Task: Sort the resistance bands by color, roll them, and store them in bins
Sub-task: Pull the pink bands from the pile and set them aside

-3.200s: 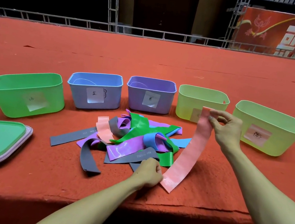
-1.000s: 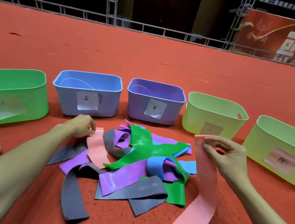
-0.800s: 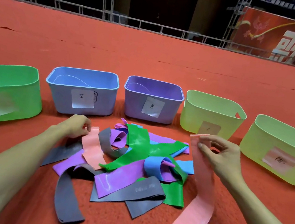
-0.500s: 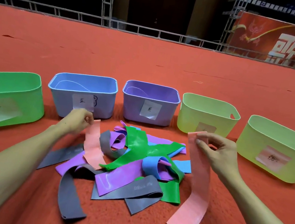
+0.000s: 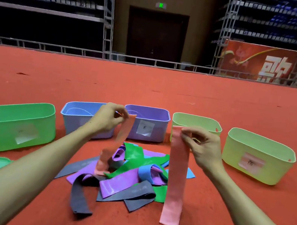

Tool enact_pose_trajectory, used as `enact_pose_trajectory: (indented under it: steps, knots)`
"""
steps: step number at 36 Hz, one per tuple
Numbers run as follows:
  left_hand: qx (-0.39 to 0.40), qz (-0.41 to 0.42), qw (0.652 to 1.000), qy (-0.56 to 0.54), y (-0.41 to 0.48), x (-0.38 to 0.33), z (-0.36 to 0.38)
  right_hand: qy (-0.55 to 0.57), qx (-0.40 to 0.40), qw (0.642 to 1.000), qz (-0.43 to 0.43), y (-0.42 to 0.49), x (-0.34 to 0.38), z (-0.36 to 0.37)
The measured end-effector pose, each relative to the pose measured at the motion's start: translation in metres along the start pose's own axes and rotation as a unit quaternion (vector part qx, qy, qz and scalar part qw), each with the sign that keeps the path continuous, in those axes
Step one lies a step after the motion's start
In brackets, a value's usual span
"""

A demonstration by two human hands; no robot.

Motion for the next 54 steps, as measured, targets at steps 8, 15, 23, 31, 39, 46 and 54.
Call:
enact_pose_trajectory:
  steps: [8, 15, 23, 31, 39, 46, 54]
  knots:
    - [-0.019, 0.023, 0.988, -0.152, -0.010, -0.075, 0.036, 0.007, 0.043, 0.999, -0.027, -0.009, 0.018, 0.009]
    - [-0.031, 0.001, 0.965, -0.259, -0.018, -0.102, 0.059, 0.039, 0.045, 0.998, -0.001, -0.018, 0.012, 0.013]
    - [-0.038, -0.016, 0.943, -0.331, -0.018, -0.110, 0.064, 0.068, 0.028, 0.997, 0.033, -0.021, 0.006, 0.011]
    - [-0.063, -0.023, 0.934, -0.350, -0.020, -0.117, 0.064, 0.086, 0.019, 0.995, 0.036, -0.023, 0.011, 0.012]
    - [-0.080, -0.020, 0.938, -0.338, -0.019, -0.118, 0.062, 0.092, 0.031, 0.995, 0.030, -0.025, 0.017, 0.009]
    - [-0.065, -0.013, 0.930, -0.362, -0.021, -0.127, 0.064, 0.097, 0.012, 0.995, 0.033, -0.025, 0.018, 0.007]
    - [-0.076, -0.004, 0.928, -0.364, -0.024, -0.131, 0.065, 0.103, 0.006, 0.994, 0.029, -0.026, 0.020, 0.006]
Point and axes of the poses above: each hand's wrist, its own y-axis towards the middle knuckle, its own z-axis out of the palm, x = y × z, the point moved 3 cm from there along y, towards the middle knuckle, and after that the axes turned 13 degrees about z, right-handed, at the moved point
